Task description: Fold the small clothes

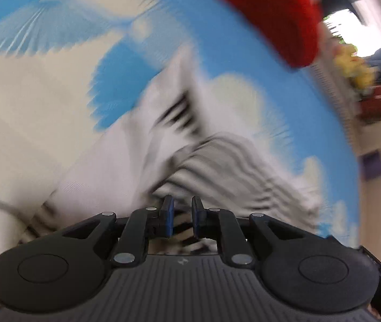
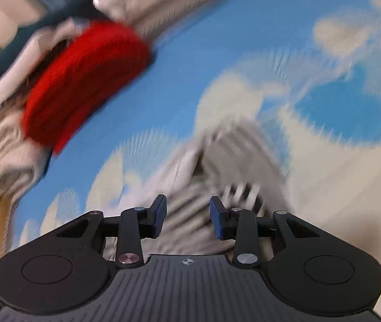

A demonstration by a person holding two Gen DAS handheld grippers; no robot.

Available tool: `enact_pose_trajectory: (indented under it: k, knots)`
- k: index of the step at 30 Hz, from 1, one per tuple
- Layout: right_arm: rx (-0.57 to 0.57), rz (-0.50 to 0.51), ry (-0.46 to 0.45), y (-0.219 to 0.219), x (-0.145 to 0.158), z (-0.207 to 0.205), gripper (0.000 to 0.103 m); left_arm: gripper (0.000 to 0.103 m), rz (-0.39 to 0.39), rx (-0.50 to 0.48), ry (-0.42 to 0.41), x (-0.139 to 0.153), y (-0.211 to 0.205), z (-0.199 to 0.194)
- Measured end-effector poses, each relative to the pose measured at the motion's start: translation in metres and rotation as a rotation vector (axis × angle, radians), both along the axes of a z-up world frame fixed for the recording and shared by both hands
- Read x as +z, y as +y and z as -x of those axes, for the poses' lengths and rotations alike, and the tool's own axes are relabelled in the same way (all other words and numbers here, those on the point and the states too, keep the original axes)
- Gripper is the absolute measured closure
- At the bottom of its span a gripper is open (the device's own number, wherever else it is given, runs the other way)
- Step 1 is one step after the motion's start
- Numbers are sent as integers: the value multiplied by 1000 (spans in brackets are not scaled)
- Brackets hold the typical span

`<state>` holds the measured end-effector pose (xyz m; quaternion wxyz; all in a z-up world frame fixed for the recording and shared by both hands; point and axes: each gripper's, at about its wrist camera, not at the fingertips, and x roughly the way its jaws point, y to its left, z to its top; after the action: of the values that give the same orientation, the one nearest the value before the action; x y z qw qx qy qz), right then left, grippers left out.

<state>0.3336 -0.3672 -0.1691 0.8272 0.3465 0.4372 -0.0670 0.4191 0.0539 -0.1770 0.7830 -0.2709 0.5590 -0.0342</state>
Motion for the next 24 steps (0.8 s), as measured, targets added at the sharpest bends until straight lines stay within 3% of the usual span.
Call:
enact_pose_trajectory:
  k: [2, 3, 4, 6, 7, 8, 11, 13, 15, 16, 21, 22, 24]
  knots:
    - [-5, 88, 180, 4, -21, -4, 58, 90, -57, 37, 102, -15, 7, 3]
    - [-40, 125, 210, 2, -23, -2, 58, 90, -33, 59, 97, -14, 12, 4]
    - [-66, 139, 213, 0, -22, 0, 58, 90, -10, 74, 81, -9, 16, 4]
    - [-76, 128, 174, -4, -13, 0, 55, 78, 19, 77, 18, 5, 17, 4]
    - [-77, 122, 143, -4, -8, 0, 55, 58, 24, 75, -3, 9, 16, 3]
    - [-79, 124, 119, -3, -3, 2, 55, 47, 27, 78, -9, 10, 16, 4]
    - [-95, 109, 117, -4, -3, 4, 54, 47, 73, 95, 22, -1, 13, 1]
    - [-107, 77, 137, -5, -7, 6, 53, 51, 101, 96, 47, -10, 7, 4]
    - [-116, 52, 160, -4, -16, 5, 53, 91, 91, 89, 45, -10, 5, 6]
    - [-121, 44, 168, -4, -20, 5, 53, 102, 66, 83, 32, -4, 4, 8]
    - [-138, 64, 206, -9, -28, 7, 53, 103, -28, 3, -137, 59, -8, 21]
    - [-147, 67, 213, -12, -29, 8, 53, 103, -63, 4, -113, 58, -8, 22]
    - [-161, 48, 214, -16, -31, 8, 53, 103, -110, 51, 13, 38, -1, 21]
